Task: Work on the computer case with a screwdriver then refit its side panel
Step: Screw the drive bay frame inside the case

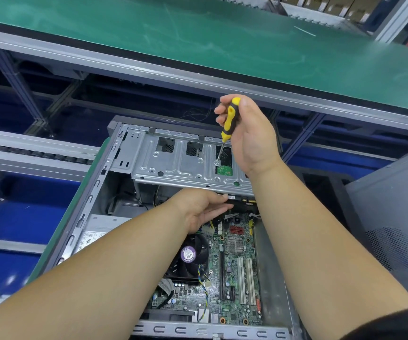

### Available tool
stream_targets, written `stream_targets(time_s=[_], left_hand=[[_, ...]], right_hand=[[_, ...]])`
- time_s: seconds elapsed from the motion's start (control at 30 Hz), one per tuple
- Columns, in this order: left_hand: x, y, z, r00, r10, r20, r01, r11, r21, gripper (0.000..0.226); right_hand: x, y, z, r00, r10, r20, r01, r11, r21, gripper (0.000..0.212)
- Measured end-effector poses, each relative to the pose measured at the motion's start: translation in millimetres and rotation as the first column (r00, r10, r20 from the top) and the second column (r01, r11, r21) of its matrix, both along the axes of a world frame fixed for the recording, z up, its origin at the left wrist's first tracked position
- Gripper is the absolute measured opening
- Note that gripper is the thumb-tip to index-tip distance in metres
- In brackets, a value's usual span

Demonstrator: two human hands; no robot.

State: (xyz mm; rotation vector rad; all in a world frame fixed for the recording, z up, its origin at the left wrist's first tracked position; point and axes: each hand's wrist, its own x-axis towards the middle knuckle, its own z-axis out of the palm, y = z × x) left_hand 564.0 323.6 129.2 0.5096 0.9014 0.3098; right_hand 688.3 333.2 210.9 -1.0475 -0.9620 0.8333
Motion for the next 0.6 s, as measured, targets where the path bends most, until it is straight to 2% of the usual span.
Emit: stream_targets(time_s=[0.17,0.23,0.4,0.47,0.6], left_hand=[[0.0,0.2,-0.3,1.0,0.004,0.007,-0.004,1.0,-0.006,0.012],[0.0,0.1,0.0,1.0,0.008,0.005,-0.008,1.0,-0.005,0.013],[-0.4,-0.1,0.8,1.0,0.011,0.001,-0.011,1.0,-0.009,0.015],[-0.3,0.1,0.9,1.0,0.009,-0.001,-0.009,1.0,-0.012,0.015],[-0.3,0.0,0.7,1.0,0.0,0.001,0.0,1.0,-0.01,0.011]], right_hand=[[-0.3,2.1,2.3,0.999,-0.007,0.054,0.009,0.999,-0.041,0.008],[-1.4,2.2,2.9,0.998,-0.008,0.067,0.012,0.999,-0.051,0.01],[-0.4,-0.6,-1.2,1.0,-0.004,0.014,0.004,1.0,-0.008,0.033],[-0.3,-0.6,-1.5,1.0,-0.01,-0.001,0.01,1.0,-0.01,0.03],[-0.3,2.4,0.3,1.0,0.002,-0.001,-0.002,1.0,-0.029,0.01]])
